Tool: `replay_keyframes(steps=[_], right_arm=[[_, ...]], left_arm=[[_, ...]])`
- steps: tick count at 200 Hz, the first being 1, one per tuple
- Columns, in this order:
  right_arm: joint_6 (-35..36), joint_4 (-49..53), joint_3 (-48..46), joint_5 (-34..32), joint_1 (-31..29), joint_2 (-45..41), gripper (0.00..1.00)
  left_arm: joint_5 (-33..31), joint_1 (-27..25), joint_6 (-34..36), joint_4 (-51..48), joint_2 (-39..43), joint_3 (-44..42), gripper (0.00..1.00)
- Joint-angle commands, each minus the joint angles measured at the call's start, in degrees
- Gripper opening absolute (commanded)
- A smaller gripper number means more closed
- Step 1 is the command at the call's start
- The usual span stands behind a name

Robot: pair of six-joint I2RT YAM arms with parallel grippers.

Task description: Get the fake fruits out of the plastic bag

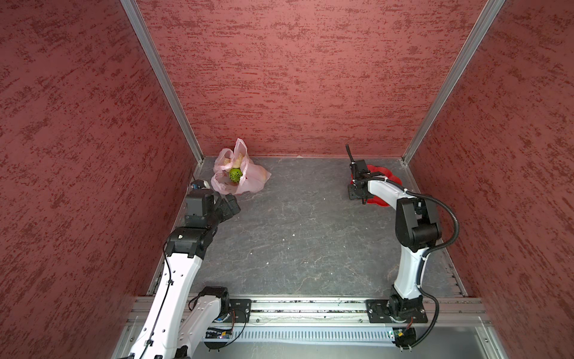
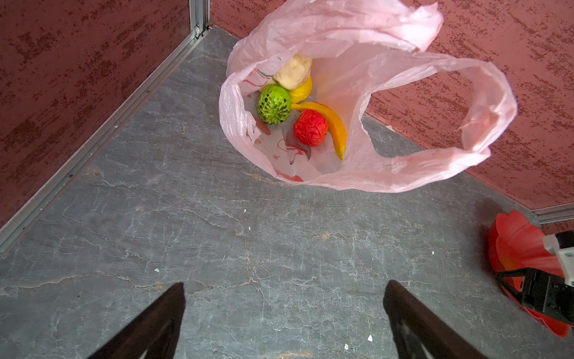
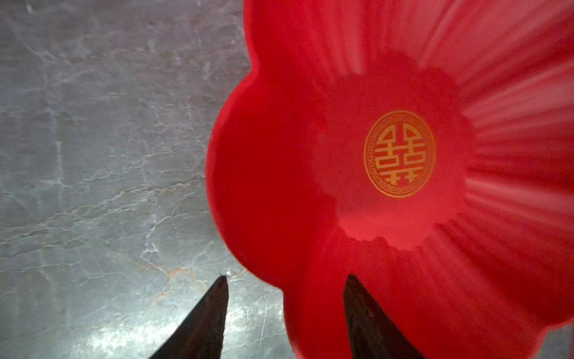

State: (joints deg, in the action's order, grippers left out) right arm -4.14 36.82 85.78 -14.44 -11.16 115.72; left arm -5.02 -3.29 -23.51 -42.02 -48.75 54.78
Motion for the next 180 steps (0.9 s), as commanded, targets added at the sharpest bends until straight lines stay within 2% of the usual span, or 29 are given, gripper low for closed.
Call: replay_keyframes(steps=[1,18,51,110,149,180], right_arm=[[2.7,0.6,2.4,-2.6,-0.3,1.2,0.59],[3.3,0.4,3.1,-3.5,-0.2,2.4,0.56],[4.2,0.6,4.5,-5.7,-0.2,4.8,0.44],[6.3,-0.1,5.0,-8.0,-0.1,6.4,0.34],[7.8,0.1,5.2,-9.0,-0.1,6.7,0.19],[7.3,1.8,5.2,-6.9,-0.1,6.0,0.07]], left_arm=[[-0.9,-0.5,0.8,0.3,-0.5,1.8,0.99],[-1.0,-0.8,0.8,0.2,-0.9,2.1,0.99],[-1.3,-1.1,0.5,0.7,-1.2,2.1,0.99],[-0.7,-1.2,0.6,0.9,-1.2,2.8,1.0],[-0.8,-1.3,0.7,0.7,-0.3,3.2,0.99],[-0.5,-1.3,0.5,0.4,0.8,2.6,0.99]])
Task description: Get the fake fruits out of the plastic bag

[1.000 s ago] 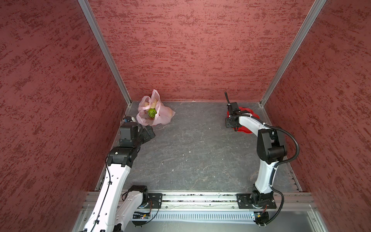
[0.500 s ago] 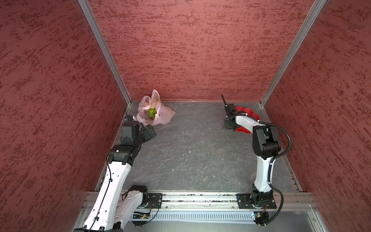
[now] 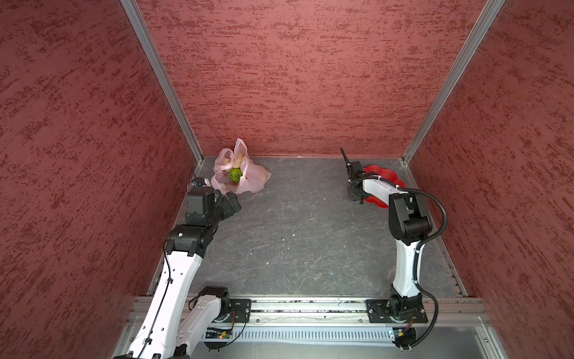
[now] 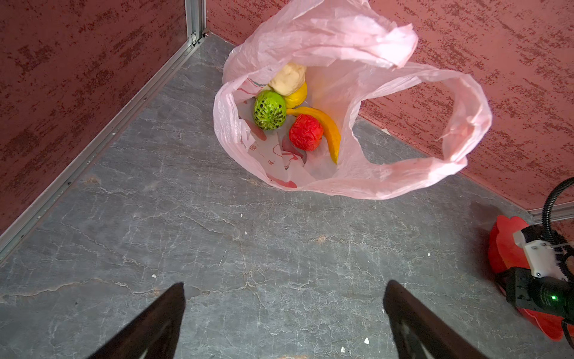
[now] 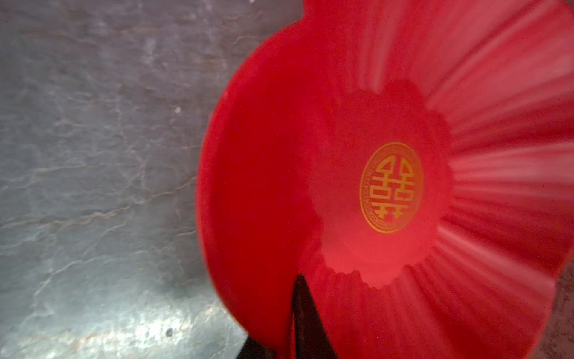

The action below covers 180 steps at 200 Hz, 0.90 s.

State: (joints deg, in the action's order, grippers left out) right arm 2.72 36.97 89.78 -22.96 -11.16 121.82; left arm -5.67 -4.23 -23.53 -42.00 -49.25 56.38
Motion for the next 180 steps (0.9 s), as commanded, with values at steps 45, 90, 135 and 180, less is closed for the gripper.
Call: replay_keyframes(steps=[45,90,135,180], right_arm=[[-2.8,4.1,-2.6,4.5,-0.8,-4.7,0.0],[-11.6,7.8,-12.0,4.2,-9.3,-11.8,0.0],[-29.4,15.5,-19.4,2.8,-25.8,-15.7,0.0],[-46.0,22.5,-21.5,3.6,-39.8,-15.7,0.0]], left_arm=[[0.4,-0.4,0.9,-0.2,4.0,0.3,0.99],[2.6,-0.4,0.8,0.0,4.7,0.3,0.99],[4.1,-0.3,2.2,-0.5,4.3,2.2,0.99],[5.5,-0.3,3.0,-1.5,4.8,4.7,1.0]])
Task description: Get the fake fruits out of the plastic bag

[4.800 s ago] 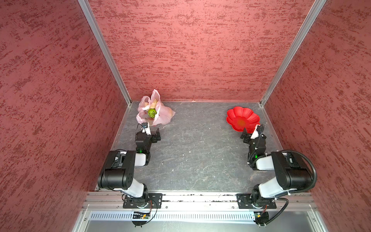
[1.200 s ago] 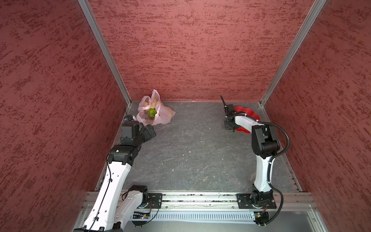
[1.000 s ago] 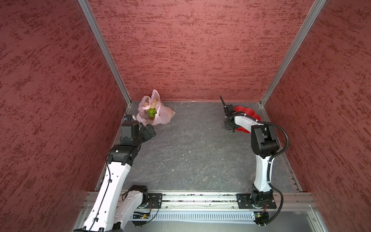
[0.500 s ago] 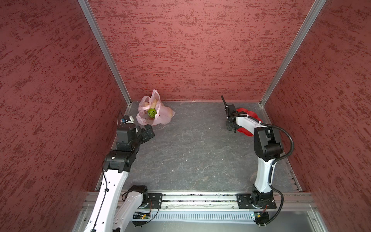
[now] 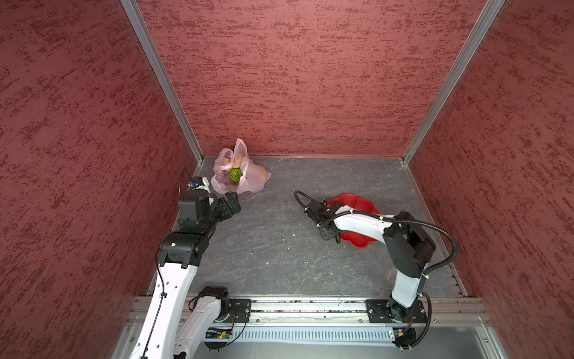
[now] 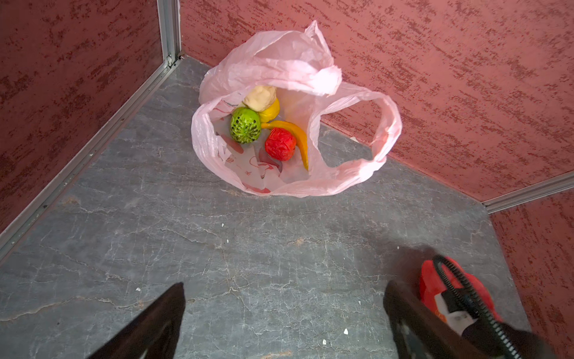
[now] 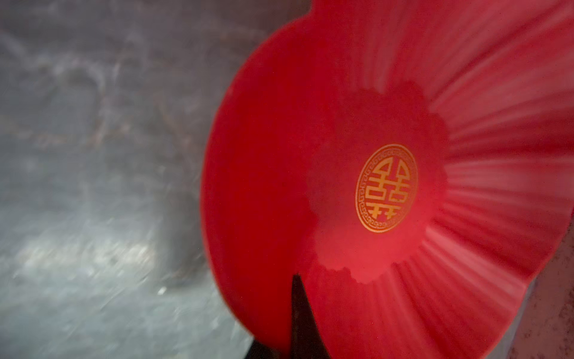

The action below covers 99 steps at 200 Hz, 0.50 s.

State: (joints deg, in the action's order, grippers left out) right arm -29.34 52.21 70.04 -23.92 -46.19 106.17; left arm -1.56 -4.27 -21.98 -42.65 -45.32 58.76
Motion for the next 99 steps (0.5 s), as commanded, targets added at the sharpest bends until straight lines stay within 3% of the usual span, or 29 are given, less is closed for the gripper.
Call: replay_keyframes(steps=[1,43,99], right_arm=[[-14.2,7.3,-1.9,4.6,-5.0,0.0,0.0],[-20.0,6.7,-4.6,5.6,-8.7,-1.6,0.0],[-19.1,6.3,-3.3,4.0,-9.1,-2.2,0.12]], left_arm=[[1.4,-0.2,1.5,-0.9,0.9,2.3,1.0],[1.9,-0.2,1.5,-2.0,3.0,2.3,1.0],[1.7,-0.1,1.2,-2.3,3.3,2.2,1.0]])
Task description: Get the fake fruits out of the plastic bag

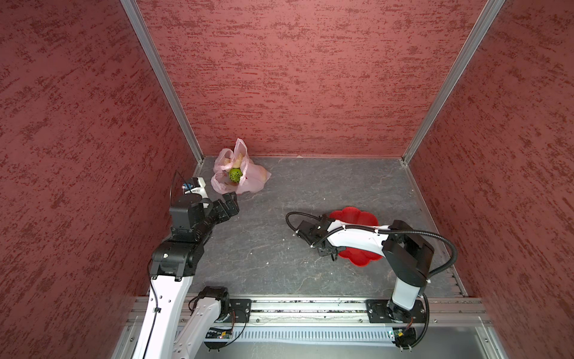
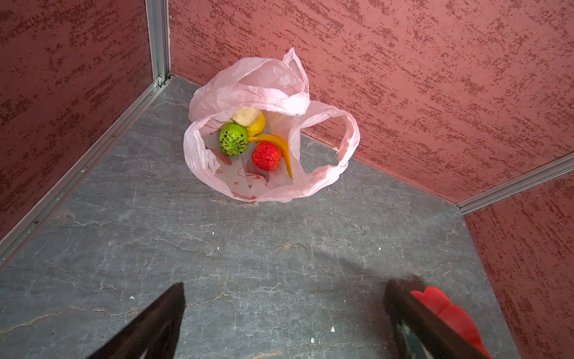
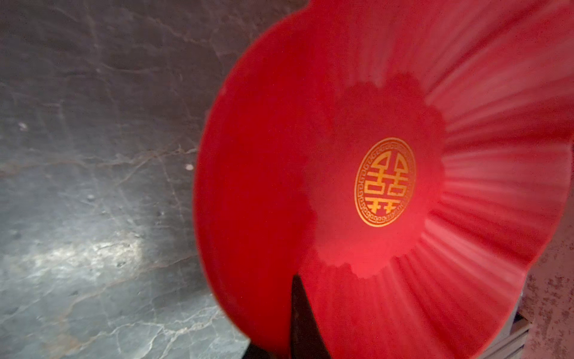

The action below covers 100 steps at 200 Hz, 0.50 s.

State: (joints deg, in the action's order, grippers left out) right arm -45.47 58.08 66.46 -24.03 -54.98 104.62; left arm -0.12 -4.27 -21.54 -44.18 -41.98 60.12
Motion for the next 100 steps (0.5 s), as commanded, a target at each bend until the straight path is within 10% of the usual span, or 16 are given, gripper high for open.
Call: replay_keyframes(steps=[1,100], right_arm=[[-3.0,0.4,0.3,4.0,-0.3,-0.6,0.12],[2.0,0.1,3.4,2.2,-0.3,-1.6,0.55]], left_arm=[[0.3,-0.1,0.7,-0.7,-0.1,0.9,1.0],[0.2,0.6,1.5,-1.5,-2.6,2.4,1.0]])
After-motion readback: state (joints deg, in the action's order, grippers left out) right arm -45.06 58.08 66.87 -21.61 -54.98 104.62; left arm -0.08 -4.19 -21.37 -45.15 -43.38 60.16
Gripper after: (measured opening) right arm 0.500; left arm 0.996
